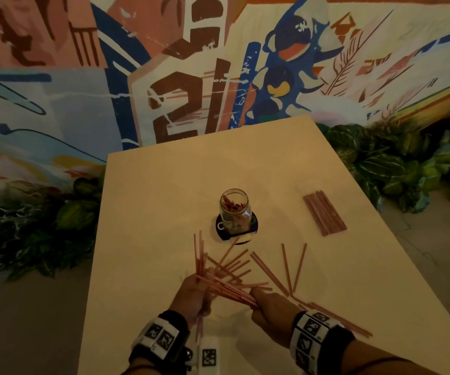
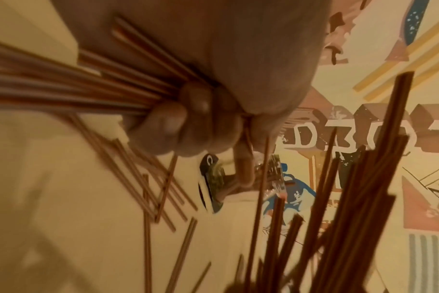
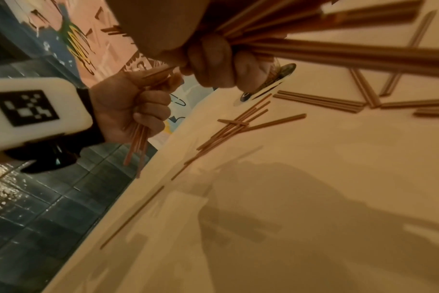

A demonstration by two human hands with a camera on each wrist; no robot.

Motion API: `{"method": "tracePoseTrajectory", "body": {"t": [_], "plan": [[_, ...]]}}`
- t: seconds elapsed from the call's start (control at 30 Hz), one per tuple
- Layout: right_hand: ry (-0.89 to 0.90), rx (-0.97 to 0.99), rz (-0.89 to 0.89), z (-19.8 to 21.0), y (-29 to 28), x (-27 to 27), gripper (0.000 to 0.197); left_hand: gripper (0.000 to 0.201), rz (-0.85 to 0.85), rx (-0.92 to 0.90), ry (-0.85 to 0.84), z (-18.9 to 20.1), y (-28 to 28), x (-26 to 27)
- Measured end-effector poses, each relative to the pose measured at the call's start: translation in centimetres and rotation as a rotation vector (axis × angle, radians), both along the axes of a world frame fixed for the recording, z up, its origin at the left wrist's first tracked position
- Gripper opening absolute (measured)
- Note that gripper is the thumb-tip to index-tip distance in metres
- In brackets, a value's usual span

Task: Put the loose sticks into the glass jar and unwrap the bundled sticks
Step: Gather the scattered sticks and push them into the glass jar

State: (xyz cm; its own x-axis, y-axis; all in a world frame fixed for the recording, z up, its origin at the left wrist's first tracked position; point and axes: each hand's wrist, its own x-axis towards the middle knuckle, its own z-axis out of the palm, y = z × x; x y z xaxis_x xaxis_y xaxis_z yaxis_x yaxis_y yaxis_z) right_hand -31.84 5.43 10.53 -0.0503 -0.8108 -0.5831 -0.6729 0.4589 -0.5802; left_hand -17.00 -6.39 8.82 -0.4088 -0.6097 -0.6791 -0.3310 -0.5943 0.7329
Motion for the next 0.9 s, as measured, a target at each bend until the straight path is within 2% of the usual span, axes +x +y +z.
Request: {"method": "tracePoseTrajectory", "body": {"t": [0.07, 0.13, 0.23, 0.3, 0.4, 0.47, 0.6, 0.7, 0.83, 0.9], "plan": [[-0.037, -0.021, -0.011, 0.0, 0.0, 0.0, 0.019, 0.037, 0.088, 0.081, 0.072, 0.6, 0.8, -0.9], [-0.090, -0.054, -0.024, 0.4, 0.0, 0.0, 0.003, 0.035, 0.188, 0.168, 0.164, 1.1, 1.0, -1.5], [-0.154, -0.174, -0.079, 1.1, -0.3, -0.1, 0.030, 0.016, 0.260, 0.258, 0.342, 1.3, 0.5, -1.5], [-0.176, -0.205, -0.094, 1.6, -0.5, 0.0, 0.036, 0.009, 0.258, 0.260, 0.346, 1.2, 0.1, -1.3], [-0.210, -0.233, -0.095, 2.0, -0.6, 0.0, 0.037, 0.029, 0.283, 0.277, 0.293, 0.7, -0.2, -1.1], [-0.244, -0.247, -0.109, 2.4, -0.8, 0.3, 0.037, 0.034, 0.266, 0.279, 0.261, 0.8, -0.2, -1.3], [-0.410, -0.214, -0.168, 3.4, -1.3, 1.1, 0.030, 0.007, 0.228, 0.266, 0.269, 1.5, 0.5, -1.8], [-0.565, -0.137, -0.251, 3.5, -1.4, 1.7, 0.028, 0.024, 0.174, 0.284, 0.289, 1.8, 0.7, -1.8], [-0.762, 0.003, -0.353, 3.8, -1.6, 1.5, 0.027, 0.011, 0.010, 0.282, 0.320, 2.2, 0.7, -1.9], [-0.810, 0.027, -0.366, 4.1, -1.6, 1.4, 0.025, 0.020, -0.056, 0.251, 0.330, 2.2, 0.6, -1.8]]}}
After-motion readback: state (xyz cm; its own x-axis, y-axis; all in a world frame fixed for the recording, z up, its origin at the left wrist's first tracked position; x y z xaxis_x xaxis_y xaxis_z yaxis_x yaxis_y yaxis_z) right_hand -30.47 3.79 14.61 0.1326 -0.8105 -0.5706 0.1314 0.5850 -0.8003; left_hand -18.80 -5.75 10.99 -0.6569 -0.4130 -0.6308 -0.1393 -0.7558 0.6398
